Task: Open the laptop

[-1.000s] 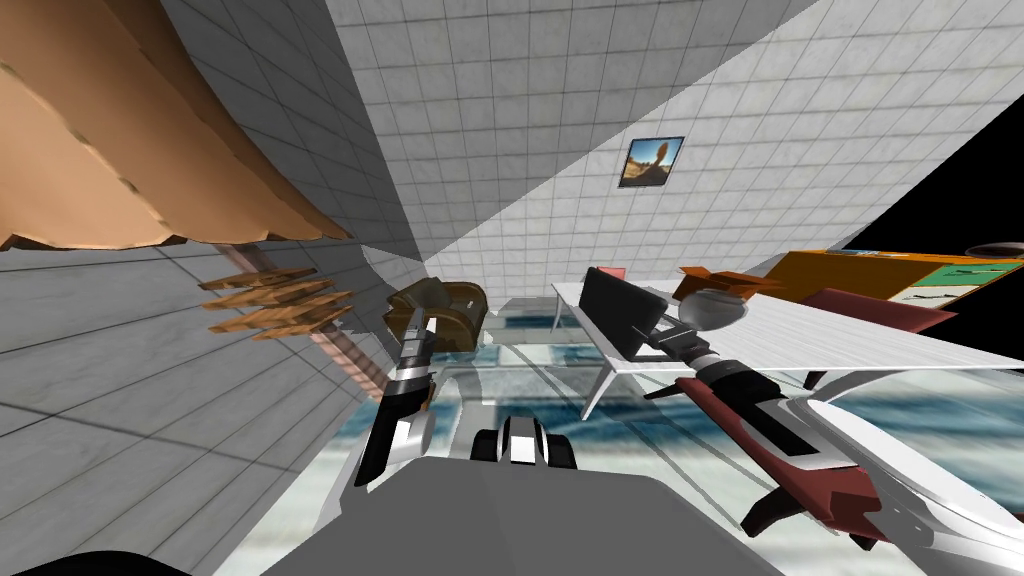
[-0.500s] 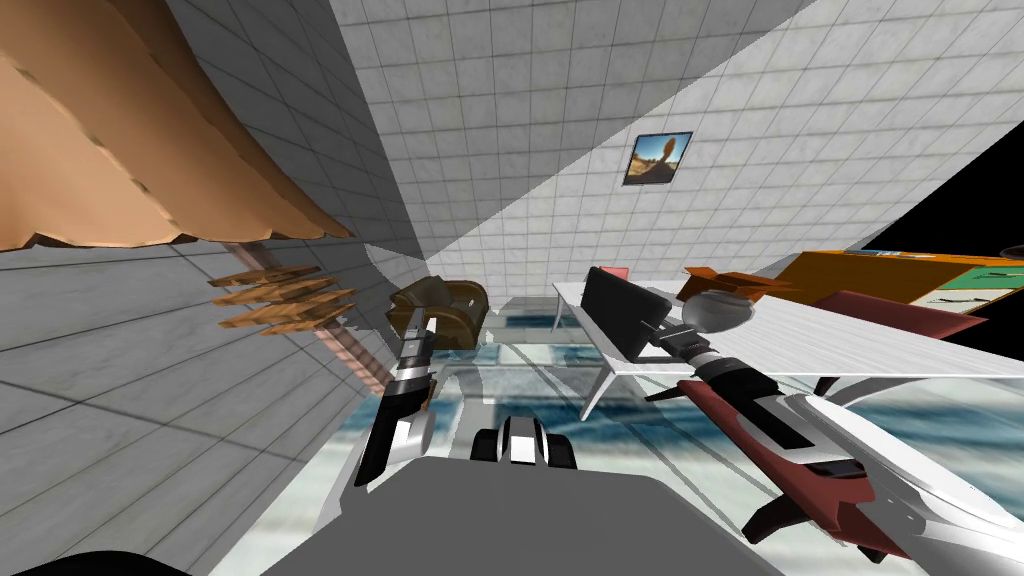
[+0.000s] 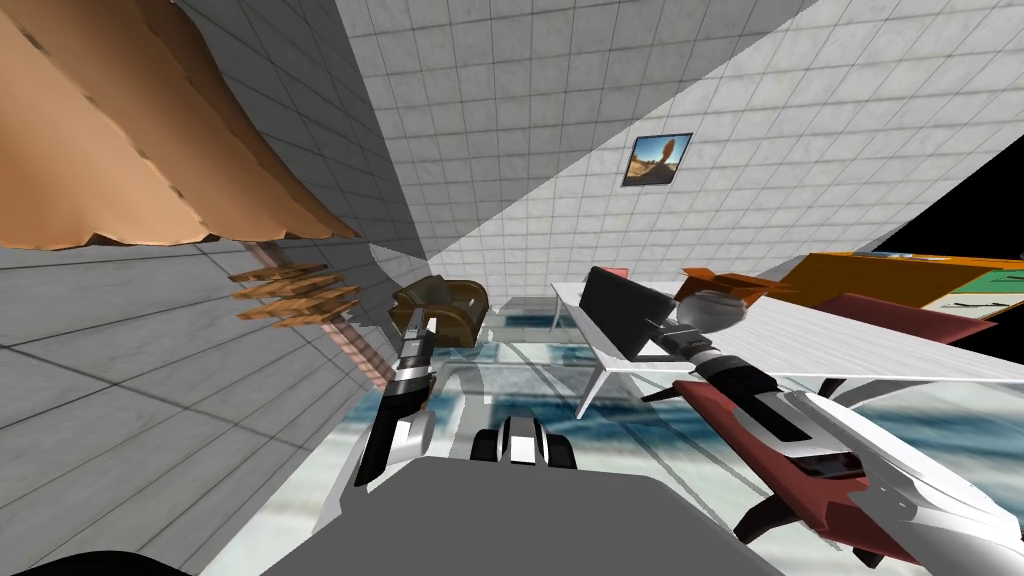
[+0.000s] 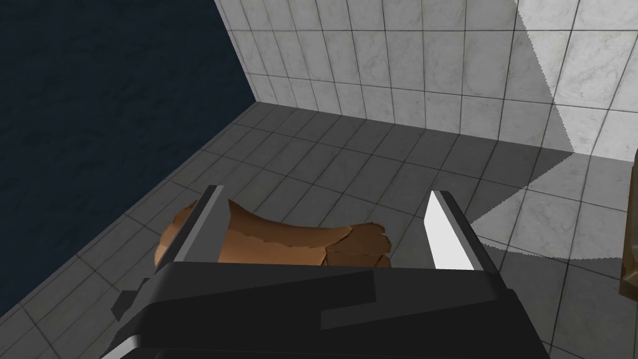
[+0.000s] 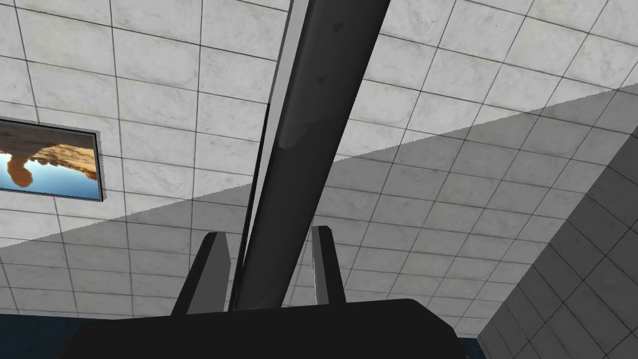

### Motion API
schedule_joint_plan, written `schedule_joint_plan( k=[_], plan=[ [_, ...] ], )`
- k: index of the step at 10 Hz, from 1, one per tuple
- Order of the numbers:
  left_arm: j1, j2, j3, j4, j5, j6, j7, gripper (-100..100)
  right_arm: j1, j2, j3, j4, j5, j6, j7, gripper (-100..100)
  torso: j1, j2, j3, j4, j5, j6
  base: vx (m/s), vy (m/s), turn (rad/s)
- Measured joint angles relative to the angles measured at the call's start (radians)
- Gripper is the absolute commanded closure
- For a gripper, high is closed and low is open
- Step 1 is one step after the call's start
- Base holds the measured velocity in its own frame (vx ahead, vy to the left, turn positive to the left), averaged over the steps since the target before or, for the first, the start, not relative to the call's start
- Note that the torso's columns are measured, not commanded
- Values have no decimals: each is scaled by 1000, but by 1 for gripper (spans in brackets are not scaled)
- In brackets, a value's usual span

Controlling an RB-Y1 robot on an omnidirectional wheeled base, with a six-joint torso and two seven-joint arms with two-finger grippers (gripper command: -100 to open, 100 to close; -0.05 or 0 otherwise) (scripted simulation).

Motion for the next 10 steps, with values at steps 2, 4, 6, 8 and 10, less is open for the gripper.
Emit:
schedule_joint_plan(
  k=[2,4,6,8,10],
  plan=[
    [0,0,0,0,0,0,0,0,-9,-5,3,14,-21,-1,-29,100,2,-2,-1,-1,0,-1,-18,-42,32],
    [0,0,0,0,0,0,0,0,-29,13,17,46,-55,-2,-62,100,-3,-2,-1,-1,-1,-2,-38,-113,71],
    [0,0,0,0,0,0,0,0,-42,34,24,69,-86,-8,-91,100,-5,-3,-1,-3,-4,1,-31,-97,45],
    [0,0,0,0,0,0,0,0,-70,47,37,105,-116,-9,-122,100,-7,-5,-2,-5,-6,1,-28,-87,46],
    [0,0,0,0,0,0,0,0,-80,61,38,127,-138,-11,-144,100,-5,-5,-2,-7,-7,1,-15,-71,14]
  ],
)
